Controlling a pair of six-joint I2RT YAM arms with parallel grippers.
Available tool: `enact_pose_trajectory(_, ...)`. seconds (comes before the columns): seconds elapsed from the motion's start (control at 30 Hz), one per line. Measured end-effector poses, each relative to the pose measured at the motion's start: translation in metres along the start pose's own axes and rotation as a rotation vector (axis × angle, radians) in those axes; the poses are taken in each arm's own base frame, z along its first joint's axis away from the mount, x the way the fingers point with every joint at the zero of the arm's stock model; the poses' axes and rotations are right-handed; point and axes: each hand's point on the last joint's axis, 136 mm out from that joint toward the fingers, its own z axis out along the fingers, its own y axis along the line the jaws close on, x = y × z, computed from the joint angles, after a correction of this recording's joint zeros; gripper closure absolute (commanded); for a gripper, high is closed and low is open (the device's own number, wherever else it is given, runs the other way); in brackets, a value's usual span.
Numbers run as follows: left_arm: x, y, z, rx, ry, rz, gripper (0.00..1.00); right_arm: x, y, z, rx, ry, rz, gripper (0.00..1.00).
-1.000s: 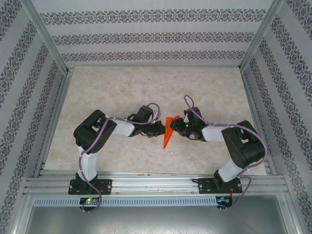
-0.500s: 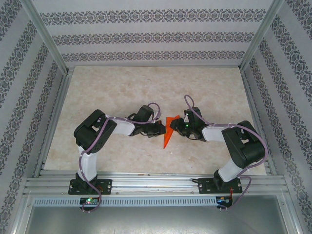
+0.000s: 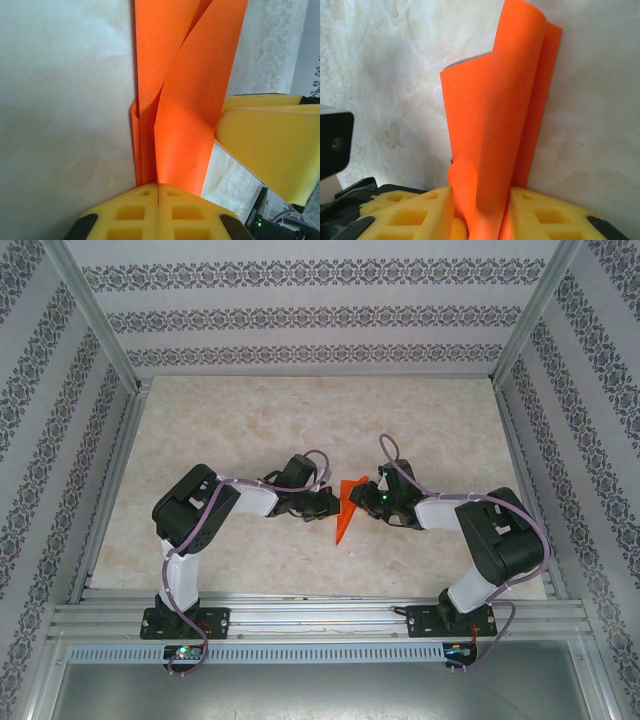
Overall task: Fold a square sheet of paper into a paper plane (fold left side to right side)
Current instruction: Fold the wing for the fifth time at the center of the table.
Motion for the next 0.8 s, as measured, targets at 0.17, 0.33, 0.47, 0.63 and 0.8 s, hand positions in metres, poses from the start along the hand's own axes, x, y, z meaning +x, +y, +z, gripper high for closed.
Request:
enact_pose_trajectory(0.17, 0.0, 0.0, 0.0, -0.004, 0.003, -0.003, 0.99, -0.001, -0.001, -0.003, -0.003, -0.006, 0.002, 0.66)
enact_pose_trajectory(0.33, 0.0, 0.0, 0.0, -0.006, 0.005, -0.005, 0.99, 0.0, 0.001, -0.007, -0.01, -0.012, -0.002, 0.65)
enact_pose_trajectory(0.47, 0.0, 0.0, 0.0, -0.006, 0.006, -0.006, 0.99, -0.005, 0.005, -0.013, -0.023, -0.033, -0.002, 0.67)
enact_pose_trajectory(0.63, 0.0, 0.0, 0.0, -0.007, 0.006, -0.006, 1.0, -0.012, 0.012, -0.025, -0.043, -0.059, -0.008, 0.81)
enact_pose_trajectory(0.8, 0.0, 0.001, 0.0, -0.01, 0.008, -0.008, 1.0, -0.007, 0.01, -0.021, -0.047, -0.021, -0.012, 0.91)
